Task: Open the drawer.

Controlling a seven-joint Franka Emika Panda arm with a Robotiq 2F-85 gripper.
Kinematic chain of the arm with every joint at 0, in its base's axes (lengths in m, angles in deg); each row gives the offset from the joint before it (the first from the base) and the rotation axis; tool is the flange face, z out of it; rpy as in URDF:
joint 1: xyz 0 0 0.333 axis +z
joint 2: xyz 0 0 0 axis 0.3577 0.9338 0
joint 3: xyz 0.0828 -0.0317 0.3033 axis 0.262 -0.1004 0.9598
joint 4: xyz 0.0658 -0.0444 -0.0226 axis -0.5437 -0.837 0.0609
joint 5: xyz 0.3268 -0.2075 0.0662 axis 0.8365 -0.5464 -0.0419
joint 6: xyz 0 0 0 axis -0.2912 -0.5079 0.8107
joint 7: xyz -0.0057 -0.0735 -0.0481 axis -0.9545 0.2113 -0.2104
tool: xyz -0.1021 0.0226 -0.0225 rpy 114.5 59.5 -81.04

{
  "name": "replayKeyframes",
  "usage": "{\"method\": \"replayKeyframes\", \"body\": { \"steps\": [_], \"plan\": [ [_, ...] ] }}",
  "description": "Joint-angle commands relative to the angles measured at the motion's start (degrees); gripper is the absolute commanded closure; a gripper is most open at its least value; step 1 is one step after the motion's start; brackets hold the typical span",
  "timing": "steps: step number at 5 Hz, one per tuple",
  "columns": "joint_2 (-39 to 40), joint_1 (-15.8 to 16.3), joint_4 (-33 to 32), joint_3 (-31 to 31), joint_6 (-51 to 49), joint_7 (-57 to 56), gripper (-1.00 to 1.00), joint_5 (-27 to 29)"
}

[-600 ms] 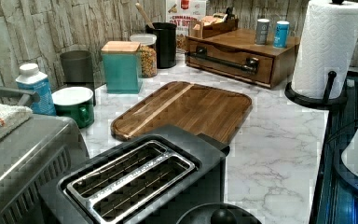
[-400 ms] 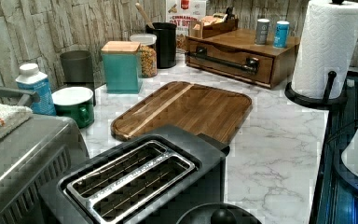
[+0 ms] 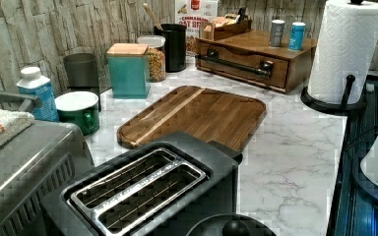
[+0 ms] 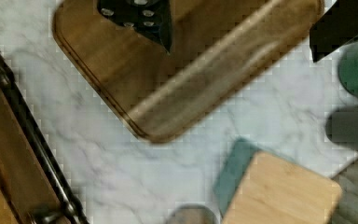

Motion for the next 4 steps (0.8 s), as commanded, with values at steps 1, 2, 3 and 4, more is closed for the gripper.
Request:
{"method": "replayKeyframes", "body": {
  "steps": [1,2,3,4],
  "plan": [
    [-1.58,-3.26,-4.61,-3.59,1.3,-15.84,-1.0,-0.61],
    [-1.78,-5.55,-6.28,-6.05,4.25,-24.26,-1.0,0.84],
    [-1.39,-6.2,-6.34,-9.01,4.52,-28.76,-1.0,1.02],
    [-0.57,-6.66,-7.31,-10.95,6.62,-32.17,-1.0,0.48]
  ]
}}
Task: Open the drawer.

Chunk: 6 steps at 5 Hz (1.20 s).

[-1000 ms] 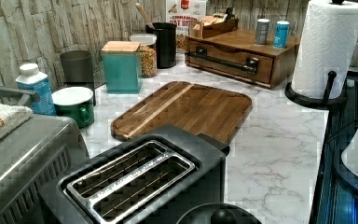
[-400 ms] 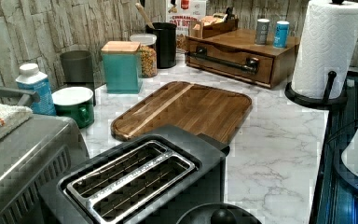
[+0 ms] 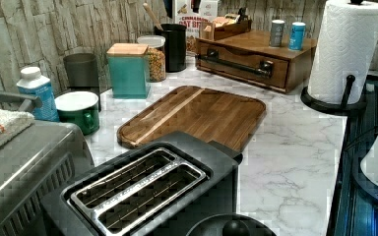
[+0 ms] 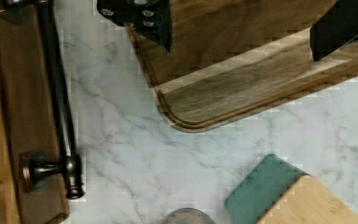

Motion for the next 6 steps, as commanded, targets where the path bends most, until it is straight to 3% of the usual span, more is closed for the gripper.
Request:
{"method": "replayKeyframes", "body": {
  "steps": [1,2,3,5,6],
  "plan": [
    [0.17,-5.38,-2.85,-5.99,7.05,-8.12,-1.0,-0.65],
    [1.25,-6.36,-4.38,-5.42,9.85,-11.49,-1.0,0.15],
    [5.18,-6.1,-1.69,-7.18,8.86,-17.68,-1.0,0.88],
    [8.48,-8.82,-1.04,-7.44,10.56,-22.21,-1.0,-0.56],
    [8.34,-8.8,-3.66,-7.44,14.0,-21.59,-1.0,-0.18]
  ]
}}
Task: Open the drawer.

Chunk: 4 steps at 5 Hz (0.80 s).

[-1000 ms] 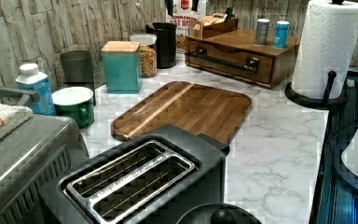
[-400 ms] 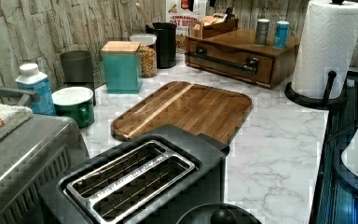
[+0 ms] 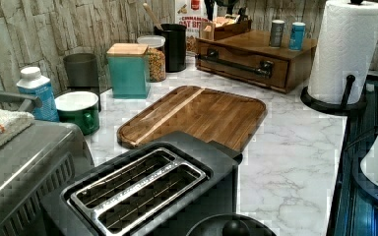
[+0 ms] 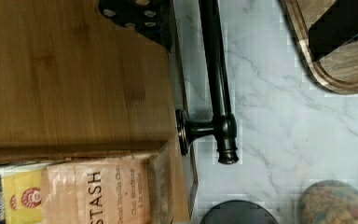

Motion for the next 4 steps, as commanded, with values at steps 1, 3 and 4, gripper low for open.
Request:
{"method": "replayKeyframes", "body": {
  "steps": [1,3,4],
  "plan": [
    [4.69,0.0,0.57,0.43,-2.71,-2.9,-1.0,-1.12],
    [7.69,-1.48,-2.07,0.87,5.88,-6.57,-1.0,1.19],
    [8.09,-1.44,-3.96,0.79,9.53,-6.21,-1.0,1.92]
  ]
}}
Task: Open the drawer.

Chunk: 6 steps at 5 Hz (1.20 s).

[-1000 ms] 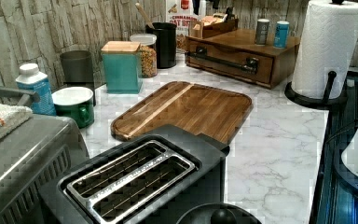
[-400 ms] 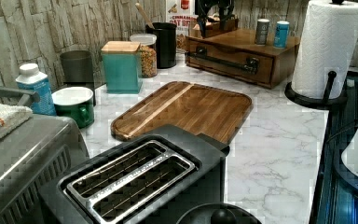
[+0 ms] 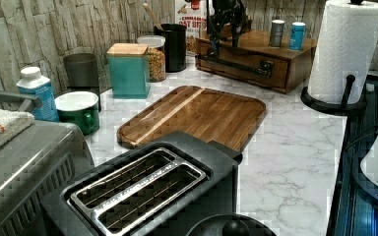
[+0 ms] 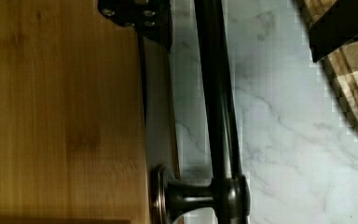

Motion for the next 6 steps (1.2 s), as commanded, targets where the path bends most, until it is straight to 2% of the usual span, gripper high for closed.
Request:
{"method": "replayKeyframes", "body": {
  "steps": [1,3,4,5,6],
  "plan": [
    [-0.67,-0.94,-2.66,0.79,8.0,-3.15,-1.0,1.44],
    [3.01,-1.05,-3.34,1.29,12.89,-2.39,-1.0,1.17],
    [3.24,-1.52,-2.94,1.29,10.62,-3.21,-1.0,1.41],
    [3.96,-0.8,-3.55,0.97,11.29,-4.92,-1.0,4.77],
    [2.7,-0.79,-4.75,1.67,11.14,-2.07,-1.0,3.45]
  ]
}}
